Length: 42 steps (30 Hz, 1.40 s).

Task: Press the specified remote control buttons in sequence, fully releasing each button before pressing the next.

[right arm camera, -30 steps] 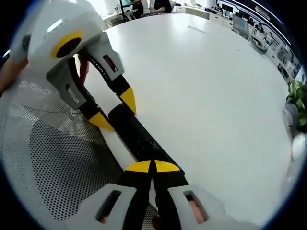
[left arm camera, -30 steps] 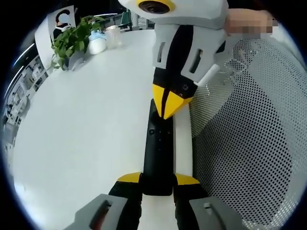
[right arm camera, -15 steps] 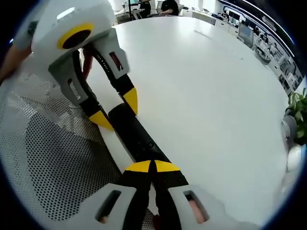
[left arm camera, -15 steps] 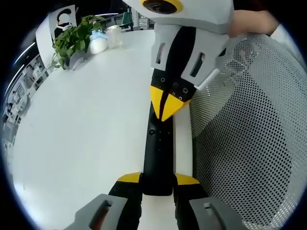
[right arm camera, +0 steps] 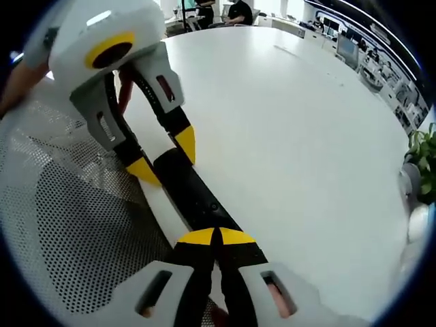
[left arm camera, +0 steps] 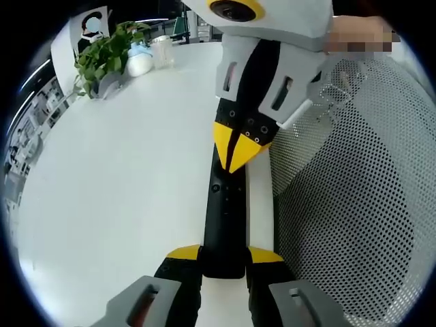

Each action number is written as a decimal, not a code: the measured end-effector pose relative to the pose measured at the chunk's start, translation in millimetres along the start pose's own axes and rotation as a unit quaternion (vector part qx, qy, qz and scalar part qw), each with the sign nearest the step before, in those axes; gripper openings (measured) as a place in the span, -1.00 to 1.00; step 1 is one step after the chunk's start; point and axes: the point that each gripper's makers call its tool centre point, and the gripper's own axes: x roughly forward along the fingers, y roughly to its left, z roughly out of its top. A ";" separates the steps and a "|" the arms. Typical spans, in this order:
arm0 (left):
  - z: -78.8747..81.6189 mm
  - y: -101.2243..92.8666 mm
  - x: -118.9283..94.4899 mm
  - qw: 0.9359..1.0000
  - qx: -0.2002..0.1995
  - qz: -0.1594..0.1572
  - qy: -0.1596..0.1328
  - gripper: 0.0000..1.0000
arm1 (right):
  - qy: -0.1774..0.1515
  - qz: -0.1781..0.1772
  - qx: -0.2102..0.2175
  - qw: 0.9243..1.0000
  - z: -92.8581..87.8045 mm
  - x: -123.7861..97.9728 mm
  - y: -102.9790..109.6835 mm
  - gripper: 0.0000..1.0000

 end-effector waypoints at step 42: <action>1.1 -0.3 1.2 1.000 0.013 0.004 0.010 -0.51 | -0.012 0.014 0.066 0.998 8.7 -2.4 -2.6 -1.00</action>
